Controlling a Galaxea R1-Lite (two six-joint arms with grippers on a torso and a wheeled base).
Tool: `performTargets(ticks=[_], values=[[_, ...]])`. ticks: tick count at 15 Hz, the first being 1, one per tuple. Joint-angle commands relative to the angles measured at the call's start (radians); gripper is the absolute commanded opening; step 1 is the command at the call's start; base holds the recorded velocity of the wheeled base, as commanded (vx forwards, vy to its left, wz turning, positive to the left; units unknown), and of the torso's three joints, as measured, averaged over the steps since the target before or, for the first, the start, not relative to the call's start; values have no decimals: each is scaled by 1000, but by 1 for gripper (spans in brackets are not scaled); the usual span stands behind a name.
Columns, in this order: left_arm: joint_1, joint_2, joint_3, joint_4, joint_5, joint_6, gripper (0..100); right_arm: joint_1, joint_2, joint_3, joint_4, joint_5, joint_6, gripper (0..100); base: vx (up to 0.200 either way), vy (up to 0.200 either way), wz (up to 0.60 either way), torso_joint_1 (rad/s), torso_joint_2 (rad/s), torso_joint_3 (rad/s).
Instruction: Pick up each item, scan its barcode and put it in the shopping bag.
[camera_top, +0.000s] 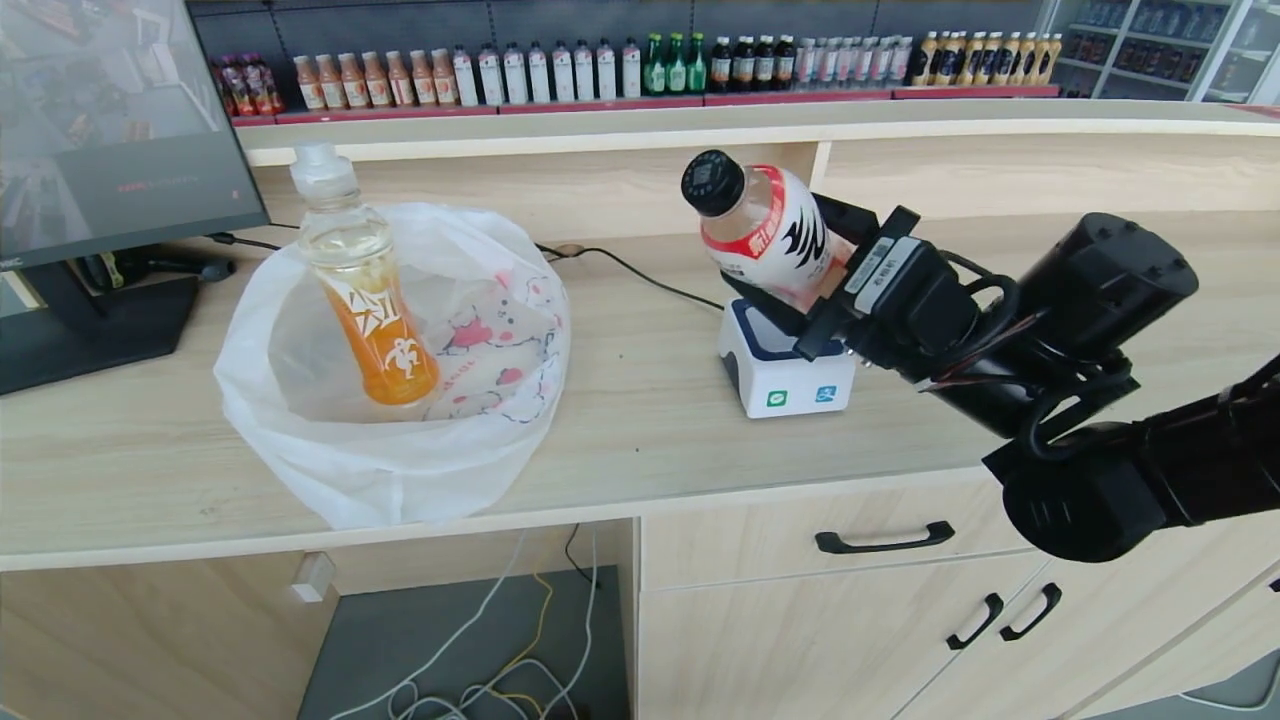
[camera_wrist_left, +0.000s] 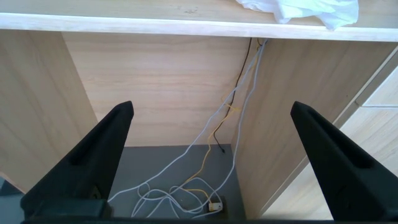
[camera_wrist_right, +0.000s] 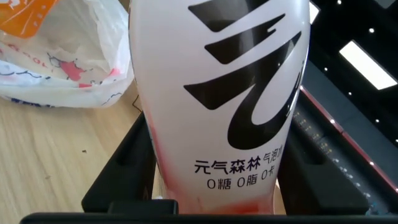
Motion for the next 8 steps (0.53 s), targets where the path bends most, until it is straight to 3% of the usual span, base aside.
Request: performTargets(ticks=[1,8], values=[[0,0,0,0,0,0,100,-5,36,-4,-3,3,-8,0,0,0,0,0,0,0],[0,0,0,0,0,0,100,-94,97,-96,-2,111,-23,0,0,0,0,0,0,0]])
